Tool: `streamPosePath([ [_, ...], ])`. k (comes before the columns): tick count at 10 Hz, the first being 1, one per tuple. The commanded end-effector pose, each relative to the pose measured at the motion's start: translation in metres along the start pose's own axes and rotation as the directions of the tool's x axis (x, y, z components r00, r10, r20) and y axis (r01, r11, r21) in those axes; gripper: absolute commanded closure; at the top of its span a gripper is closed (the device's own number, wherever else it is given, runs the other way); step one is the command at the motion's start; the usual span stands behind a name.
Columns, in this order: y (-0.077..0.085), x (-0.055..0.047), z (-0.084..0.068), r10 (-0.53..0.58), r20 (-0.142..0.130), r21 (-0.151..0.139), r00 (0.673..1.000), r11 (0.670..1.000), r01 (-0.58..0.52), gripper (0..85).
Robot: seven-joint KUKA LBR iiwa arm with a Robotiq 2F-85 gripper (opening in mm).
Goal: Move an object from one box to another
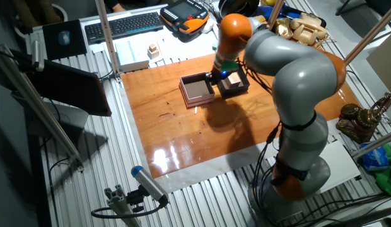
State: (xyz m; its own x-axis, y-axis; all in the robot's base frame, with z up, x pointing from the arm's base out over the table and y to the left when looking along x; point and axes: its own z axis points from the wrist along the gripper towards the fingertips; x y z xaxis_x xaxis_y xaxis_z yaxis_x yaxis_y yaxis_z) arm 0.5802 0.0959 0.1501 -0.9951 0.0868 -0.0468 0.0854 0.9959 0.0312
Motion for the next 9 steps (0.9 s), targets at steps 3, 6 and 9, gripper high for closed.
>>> streamPosePath([
  [3, 0.044, 0.007, 0.005, 0.007, 0.0, 0.016, 1.0, 1.0, -0.007, 85.0],
  [6, 0.064, 0.013, 0.027, 0.023, 0.027, 0.033, 0.999, 0.999, -0.024, 85.0],
  [9, 0.063, 0.014, 0.041, 0.033, 0.029, 0.02, 0.999, 0.999, -0.034, 85.0],
])
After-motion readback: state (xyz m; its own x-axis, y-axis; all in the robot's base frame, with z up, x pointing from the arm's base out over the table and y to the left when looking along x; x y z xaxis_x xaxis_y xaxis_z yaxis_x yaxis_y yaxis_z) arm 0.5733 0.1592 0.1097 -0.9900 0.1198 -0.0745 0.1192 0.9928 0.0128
